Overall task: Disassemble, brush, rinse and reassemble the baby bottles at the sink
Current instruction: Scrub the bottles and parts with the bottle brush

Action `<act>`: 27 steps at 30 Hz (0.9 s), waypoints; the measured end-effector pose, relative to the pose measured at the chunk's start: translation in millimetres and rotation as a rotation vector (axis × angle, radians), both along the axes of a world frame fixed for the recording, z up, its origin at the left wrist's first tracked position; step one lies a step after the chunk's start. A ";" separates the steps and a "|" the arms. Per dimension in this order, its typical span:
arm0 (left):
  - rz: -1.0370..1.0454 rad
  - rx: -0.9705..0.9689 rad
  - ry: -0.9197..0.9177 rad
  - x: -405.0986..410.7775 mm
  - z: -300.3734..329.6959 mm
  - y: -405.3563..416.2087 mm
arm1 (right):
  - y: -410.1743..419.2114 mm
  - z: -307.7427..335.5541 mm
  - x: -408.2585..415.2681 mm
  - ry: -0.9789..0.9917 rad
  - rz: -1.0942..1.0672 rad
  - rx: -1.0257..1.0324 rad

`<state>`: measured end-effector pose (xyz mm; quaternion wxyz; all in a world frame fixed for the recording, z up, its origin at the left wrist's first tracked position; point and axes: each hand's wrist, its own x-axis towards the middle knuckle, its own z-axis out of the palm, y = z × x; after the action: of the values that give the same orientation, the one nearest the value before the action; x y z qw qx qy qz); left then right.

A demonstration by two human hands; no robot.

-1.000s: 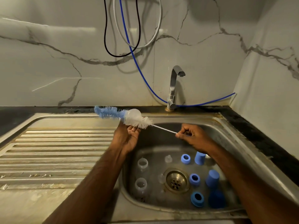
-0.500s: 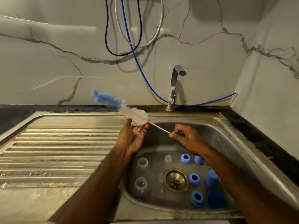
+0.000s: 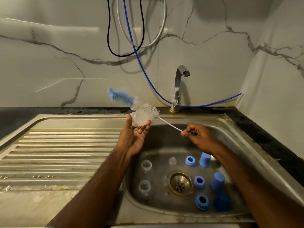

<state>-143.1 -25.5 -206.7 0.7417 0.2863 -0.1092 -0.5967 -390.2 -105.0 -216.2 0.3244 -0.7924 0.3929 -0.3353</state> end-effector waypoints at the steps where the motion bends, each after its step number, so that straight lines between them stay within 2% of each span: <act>1: -0.009 0.005 -0.016 -4.3 -2.0 -1.1 | 1.3 -1.6 4.3 0.006 0.008 -0.016; 6: 0.038 -0.010 0.031 -3.4 -3.1 -2.1 | 3.5 -5.2 7.8 0.116 0.056 -0.044; 10: -0.014 -0.004 -0.017 -3.4 -1.8 -0.9 | 0.3 -2.9 2.5 0.009 -0.031 -0.029; 15: 0.028 -0.014 0.021 -3.4 -4.4 -4.2 | 4.6 -8.5 11.2 0.132 0.048 -0.039; 19: -0.011 -0.013 -0.014 -0.8 -3.2 -3.4 | -5.5 -7.3 -0.4 0.013 -0.034 -0.013; 24: 0.011 -0.015 0.040 -6.9 -1.9 -3.4 | 2.1 -11.4 9.9 0.075 0.021 -0.023; 27: 0.010 -0.032 0.046 1.0 -3.2 -1.7 | -4.0 -10.1 1.9 0.043 -0.002 -0.011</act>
<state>-142.2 -27.2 -209.9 0.7516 0.2611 -0.1004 -0.5974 -388.3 -109.0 -226.3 0.3113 -0.8007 0.3989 -0.3207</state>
